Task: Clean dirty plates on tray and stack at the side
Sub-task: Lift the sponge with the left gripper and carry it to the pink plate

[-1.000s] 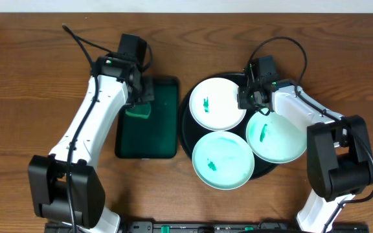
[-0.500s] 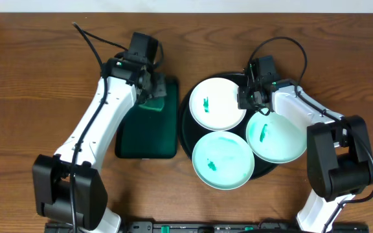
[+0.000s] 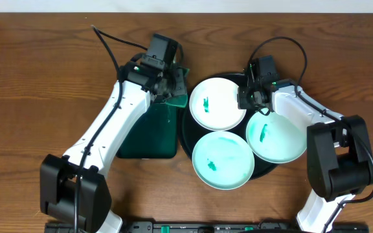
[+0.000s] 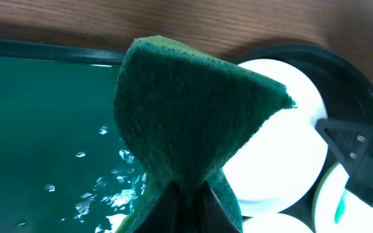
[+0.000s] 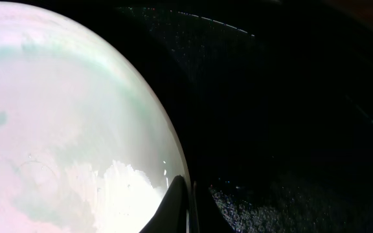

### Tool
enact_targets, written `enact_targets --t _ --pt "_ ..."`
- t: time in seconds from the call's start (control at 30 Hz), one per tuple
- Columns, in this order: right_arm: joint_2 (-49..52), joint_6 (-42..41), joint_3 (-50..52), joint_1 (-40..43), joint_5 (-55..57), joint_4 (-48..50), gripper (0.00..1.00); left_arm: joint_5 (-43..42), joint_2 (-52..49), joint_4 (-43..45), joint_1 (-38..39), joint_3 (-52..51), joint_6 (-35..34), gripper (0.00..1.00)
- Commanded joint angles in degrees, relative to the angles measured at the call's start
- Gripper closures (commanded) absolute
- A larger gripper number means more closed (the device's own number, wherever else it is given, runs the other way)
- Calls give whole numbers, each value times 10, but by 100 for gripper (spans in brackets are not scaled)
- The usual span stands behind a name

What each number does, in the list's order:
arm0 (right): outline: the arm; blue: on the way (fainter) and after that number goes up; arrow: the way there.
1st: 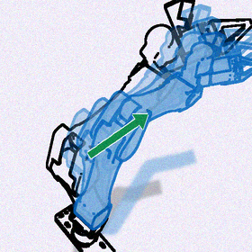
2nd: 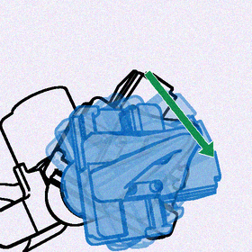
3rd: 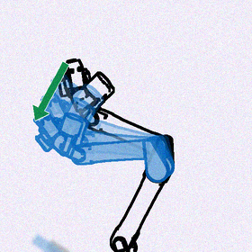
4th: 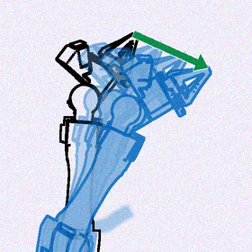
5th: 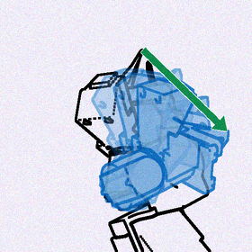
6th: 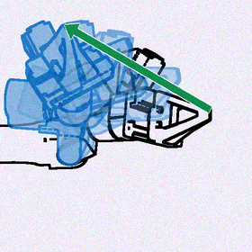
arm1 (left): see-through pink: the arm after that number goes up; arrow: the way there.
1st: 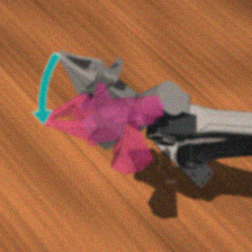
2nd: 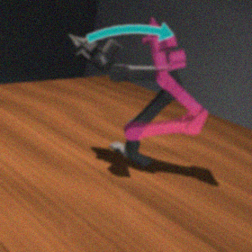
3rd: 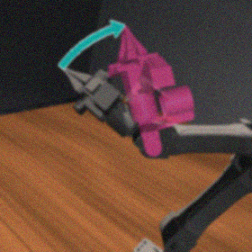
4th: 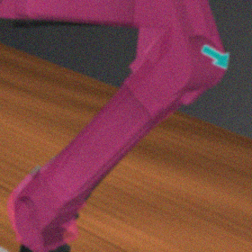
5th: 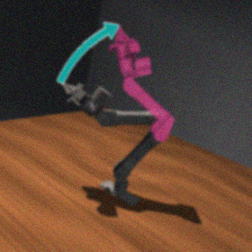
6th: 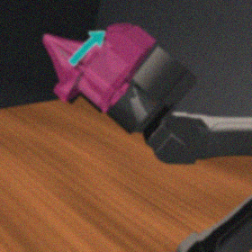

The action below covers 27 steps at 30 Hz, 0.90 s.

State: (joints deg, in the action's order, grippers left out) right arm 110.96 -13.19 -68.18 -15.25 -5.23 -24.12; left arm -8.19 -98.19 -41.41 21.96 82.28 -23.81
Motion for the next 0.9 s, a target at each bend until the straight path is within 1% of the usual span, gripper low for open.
enact_targets --t 0.0,0.67,0.87 --pt "0 -5 4 -8 -10 1 99 -4 1 6 6 16 -5 93" --pt "0 -5 4 -8 -10 1 99 -4 1 11 14 14 -20 93" --pt "0 -5 4 -8 -10 1 99 -3 1 30 27 13 -20 93"
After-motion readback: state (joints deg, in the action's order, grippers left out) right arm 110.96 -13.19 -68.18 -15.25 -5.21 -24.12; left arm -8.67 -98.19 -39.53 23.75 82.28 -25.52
